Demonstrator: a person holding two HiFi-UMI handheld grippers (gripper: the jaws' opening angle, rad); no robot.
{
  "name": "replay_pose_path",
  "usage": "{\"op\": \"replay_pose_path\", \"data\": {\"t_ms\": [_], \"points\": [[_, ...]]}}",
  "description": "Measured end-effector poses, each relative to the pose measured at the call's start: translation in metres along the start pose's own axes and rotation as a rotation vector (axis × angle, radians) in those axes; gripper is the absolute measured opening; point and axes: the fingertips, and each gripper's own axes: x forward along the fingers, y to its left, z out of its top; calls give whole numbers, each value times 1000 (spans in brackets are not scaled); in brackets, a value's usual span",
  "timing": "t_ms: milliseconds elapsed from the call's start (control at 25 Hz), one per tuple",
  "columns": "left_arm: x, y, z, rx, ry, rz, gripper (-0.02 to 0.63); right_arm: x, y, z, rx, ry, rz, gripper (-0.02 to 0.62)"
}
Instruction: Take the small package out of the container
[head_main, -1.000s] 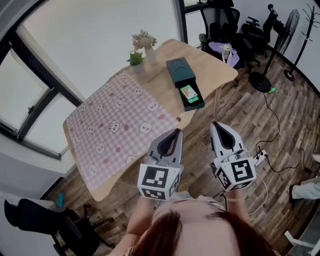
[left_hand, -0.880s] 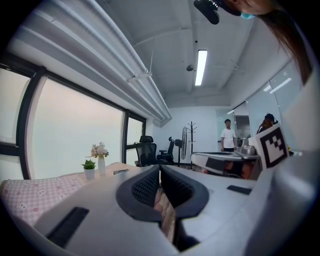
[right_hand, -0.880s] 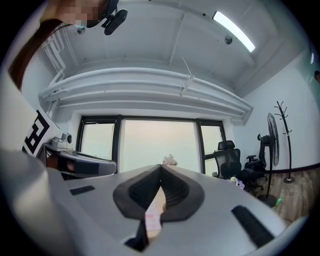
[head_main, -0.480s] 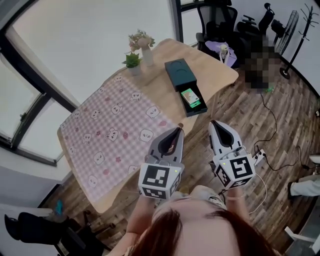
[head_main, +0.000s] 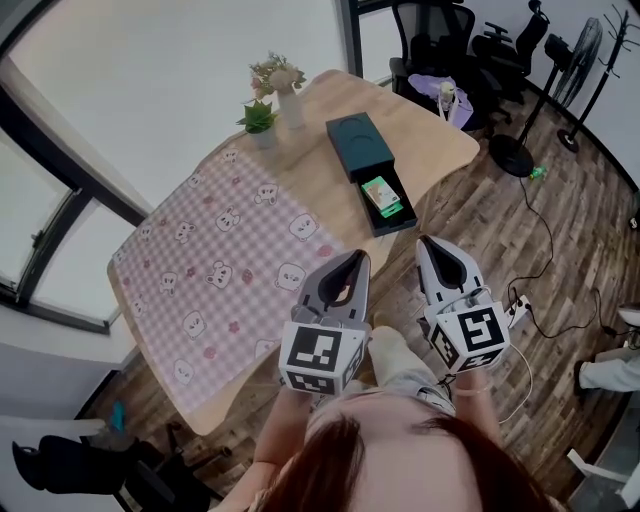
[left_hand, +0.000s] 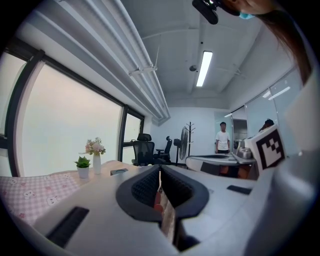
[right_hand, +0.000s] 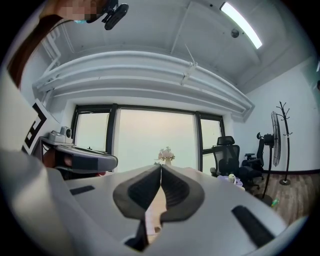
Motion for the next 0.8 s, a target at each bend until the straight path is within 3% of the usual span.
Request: {"op": "replay_pose_path", "data": {"t_ms": [800], "points": [[129, 59, 9, -23, 58, 41, 15, 123, -74, -28, 2, 100, 62, 3]]}}
